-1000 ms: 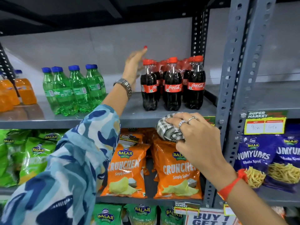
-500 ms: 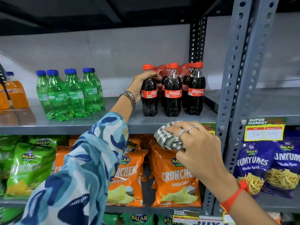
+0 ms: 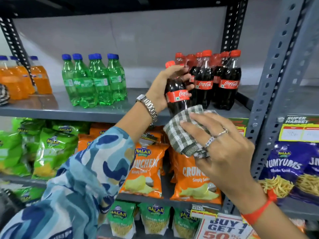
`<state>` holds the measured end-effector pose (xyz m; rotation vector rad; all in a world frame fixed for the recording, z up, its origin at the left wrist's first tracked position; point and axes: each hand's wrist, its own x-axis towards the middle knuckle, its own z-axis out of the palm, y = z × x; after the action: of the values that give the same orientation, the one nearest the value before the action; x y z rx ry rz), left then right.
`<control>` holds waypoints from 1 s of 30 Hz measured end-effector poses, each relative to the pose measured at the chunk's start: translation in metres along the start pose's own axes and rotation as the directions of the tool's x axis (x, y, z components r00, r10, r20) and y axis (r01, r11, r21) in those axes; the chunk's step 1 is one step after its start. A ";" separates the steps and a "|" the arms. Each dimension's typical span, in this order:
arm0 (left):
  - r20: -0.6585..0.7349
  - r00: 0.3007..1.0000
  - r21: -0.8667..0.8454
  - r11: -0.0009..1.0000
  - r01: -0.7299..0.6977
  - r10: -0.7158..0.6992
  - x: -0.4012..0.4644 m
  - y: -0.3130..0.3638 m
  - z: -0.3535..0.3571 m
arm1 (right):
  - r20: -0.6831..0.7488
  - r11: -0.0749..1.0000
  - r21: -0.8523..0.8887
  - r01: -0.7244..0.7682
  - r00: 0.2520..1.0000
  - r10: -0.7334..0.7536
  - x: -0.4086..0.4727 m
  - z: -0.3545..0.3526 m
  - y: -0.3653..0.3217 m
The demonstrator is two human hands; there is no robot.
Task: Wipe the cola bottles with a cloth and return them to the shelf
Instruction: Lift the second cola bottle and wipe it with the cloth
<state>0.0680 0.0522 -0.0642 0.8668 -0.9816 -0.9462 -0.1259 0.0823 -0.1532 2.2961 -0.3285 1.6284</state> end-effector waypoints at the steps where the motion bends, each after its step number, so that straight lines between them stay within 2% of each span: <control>1: 0.004 1.000 -0.005 1.000 0.006 -0.006 -0.009 -0.004 0.001 | -0.001 0.999 -0.026 0.023 1.000 -0.023 0.000 -0.001 -0.004; 4: -0.012 1.000 -0.048 0.999 0.000 -0.001 -0.033 -0.015 0.004 | 0.077 0.993 -0.103 0.061 0.996 -0.053 0.000 -0.001 -0.018; 7: -0.041 0.999 0.008 0.999 0.032 -0.032 -0.050 -0.016 0.003 | 0.217 0.982 -0.163 0.100 0.974 -0.063 -0.014 0.000 -0.033; 11: -0.102 0.994 0.055 0.997 0.049 -0.044 -0.061 -0.009 -0.008 | 0.381 0.988 -0.113 0.107 0.923 -0.057 -0.033 -0.008 -0.048; 14: -0.127 0.991 0.047 0.997 0.057 -0.051 -0.067 -0.008 -0.011 | 0.293 0.994 -0.041 0.098 0.953 -0.081 -0.026 -0.017 -0.056; 17: -0.132 0.991 -0.046 0.999 0.026 -0.032 -0.072 -0.009 -0.004 | 0.204 0.986 -0.100 0.133 0.973 -0.110 -0.012 -0.010 -0.062; 20: -0.136 0.989 -0.005 0.999 0.053 -0.053 -0.075 -0.007 0.000 | 0.346 0.965 -0.176 0.195 0.930 -0.125 -0.017 0.000 -0.068; 23: -0.179 0.981 0.016 0.997 0.080 -0.076 -0.077 -0.005 -0.007 | 0.523 0.968 -0.108 0.226 0.841 -0.138 -0.026 -0.013 -0.077; 25: -0.198 0.977 -0.009 0.997 0.083 -0.083 -0.077 -0.007 -0.010 | 0.503 0.972 -0.073 0.224 0.849 -0.158 -0.025 -0.024 -0.084; 28: -0.212 0.971 -0.015 0.994 0.111 -0.112 -0.079 -0.010 -0.008 | 0.423 0.948 -0.152 0.278 0.886 -0.192 -0.013 -0.015 -0.089; 30: -0.215 0.967 -0.008 0.990 0.139 -0.137 -0.080 -0.011 -0.007 | 0.464 0.931 -0.217 0.293 0.870 -0.165 -0.009 -0.004 -0.089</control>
<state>0.0508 0.1237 -0.0990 1.0315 -0.7463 -0.9448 -0.1002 0.1658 -0.1706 2.3485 -0.3411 0.8709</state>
